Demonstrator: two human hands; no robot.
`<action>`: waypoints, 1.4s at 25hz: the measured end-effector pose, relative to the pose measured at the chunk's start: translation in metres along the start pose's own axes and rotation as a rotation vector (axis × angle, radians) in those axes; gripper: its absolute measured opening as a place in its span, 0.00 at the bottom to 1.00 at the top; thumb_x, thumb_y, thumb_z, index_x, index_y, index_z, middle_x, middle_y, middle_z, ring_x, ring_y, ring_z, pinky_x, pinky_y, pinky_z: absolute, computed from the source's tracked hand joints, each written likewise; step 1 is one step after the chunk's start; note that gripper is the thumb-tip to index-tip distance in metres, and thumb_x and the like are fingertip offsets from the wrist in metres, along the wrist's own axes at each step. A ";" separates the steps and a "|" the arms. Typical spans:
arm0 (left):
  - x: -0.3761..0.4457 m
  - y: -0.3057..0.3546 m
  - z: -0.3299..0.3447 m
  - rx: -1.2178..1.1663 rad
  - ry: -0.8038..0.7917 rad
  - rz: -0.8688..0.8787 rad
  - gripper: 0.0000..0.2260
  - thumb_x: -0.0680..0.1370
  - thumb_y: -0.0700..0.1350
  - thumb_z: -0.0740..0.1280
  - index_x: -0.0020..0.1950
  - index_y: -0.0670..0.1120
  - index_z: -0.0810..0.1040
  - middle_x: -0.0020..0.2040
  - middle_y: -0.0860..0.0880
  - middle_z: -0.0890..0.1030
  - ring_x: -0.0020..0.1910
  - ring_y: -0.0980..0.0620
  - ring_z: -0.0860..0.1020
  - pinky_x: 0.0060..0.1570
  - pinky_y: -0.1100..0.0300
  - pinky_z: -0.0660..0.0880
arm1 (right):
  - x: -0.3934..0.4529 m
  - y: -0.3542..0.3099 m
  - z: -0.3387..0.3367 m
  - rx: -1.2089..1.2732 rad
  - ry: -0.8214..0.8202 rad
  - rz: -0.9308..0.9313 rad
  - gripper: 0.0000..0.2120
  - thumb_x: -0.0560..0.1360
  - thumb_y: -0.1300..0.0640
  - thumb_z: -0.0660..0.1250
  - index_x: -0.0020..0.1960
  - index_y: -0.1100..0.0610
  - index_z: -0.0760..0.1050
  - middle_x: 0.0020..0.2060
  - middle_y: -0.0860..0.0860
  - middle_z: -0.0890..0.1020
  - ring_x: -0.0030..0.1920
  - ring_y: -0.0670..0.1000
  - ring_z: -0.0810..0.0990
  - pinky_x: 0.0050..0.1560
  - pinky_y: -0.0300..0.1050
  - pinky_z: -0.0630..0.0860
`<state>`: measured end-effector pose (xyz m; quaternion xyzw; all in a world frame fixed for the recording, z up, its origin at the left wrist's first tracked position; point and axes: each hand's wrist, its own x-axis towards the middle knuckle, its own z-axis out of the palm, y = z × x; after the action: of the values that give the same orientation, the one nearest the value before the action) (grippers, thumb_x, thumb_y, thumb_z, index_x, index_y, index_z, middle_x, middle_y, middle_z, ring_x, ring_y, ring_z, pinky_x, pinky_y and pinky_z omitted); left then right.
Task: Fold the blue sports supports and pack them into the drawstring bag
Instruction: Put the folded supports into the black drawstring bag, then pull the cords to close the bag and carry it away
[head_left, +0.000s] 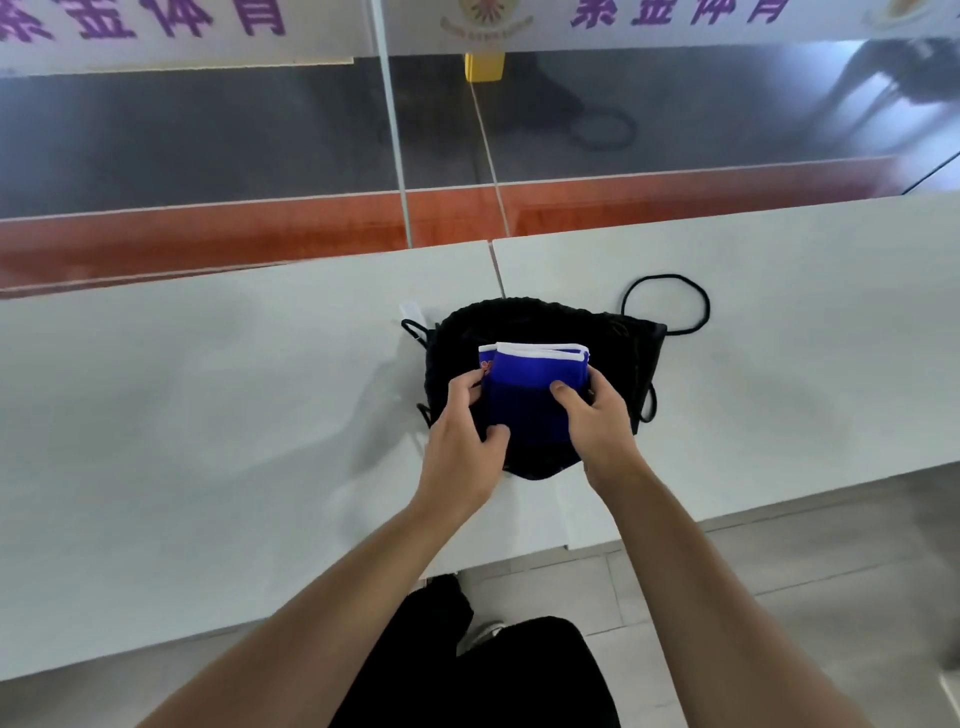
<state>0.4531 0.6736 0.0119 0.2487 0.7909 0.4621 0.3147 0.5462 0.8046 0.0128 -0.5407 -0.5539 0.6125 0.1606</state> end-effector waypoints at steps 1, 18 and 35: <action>0.010 -0.001 0.006 0.011 -0.015 -0.021 0.25 0.77 0.36 0.62 0.72 0.54 0.65 0.67 0.57 0.76 0.59 0.50 0.79 0.57 0.56 0.78 | 0.012 0.000 -0.005 0.035 0.012 0.030 0.14 0.80 0.58 0.67 0.66 0.50 0.77 0.54 0.49 0.85 0.57 0.51 0.83 0.59 0.53 0.81; 0.084 -0.034 0.056 0.811 -0.030 -0.106 0.20 0.83 0.46 0.60 0.74 0.60 0.71 0.76 0.56 0.69 0.67 0.40 0.70 0.52 0.46 0.78 | 0.126 0.010 -0.053 -0.472 -0.020 0.052 0.17 0.81 0.59 0.60 0.69 0.57 0.71 0.58 0.56 0.80 0.59 0.60 0.78 0.58 0.49 0.72; 0.046 -0.021 -0.004 0.341 0.186 -0.541 0.24 0.75 0.54 0.71 0.68 0.49 0.71 0.58 0.47 0.81 0.62 0.42 0.77 0.64 0.47 0.72 | 0.102 -0.001 -0.115 -0.894 -0.073 -0.230 0.25 0.79 0.52 0.64 0.74 0.52 0.61 0.65 0.57 0.78 0.65 0.63 0.75 0.67 0.59 0.68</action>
<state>0.4169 0.6929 -0.0174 0.0358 0.9196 0.2434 0.3063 0.6053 0.9443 -0.0136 -0.4700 -0.8252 0.3105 -0.0412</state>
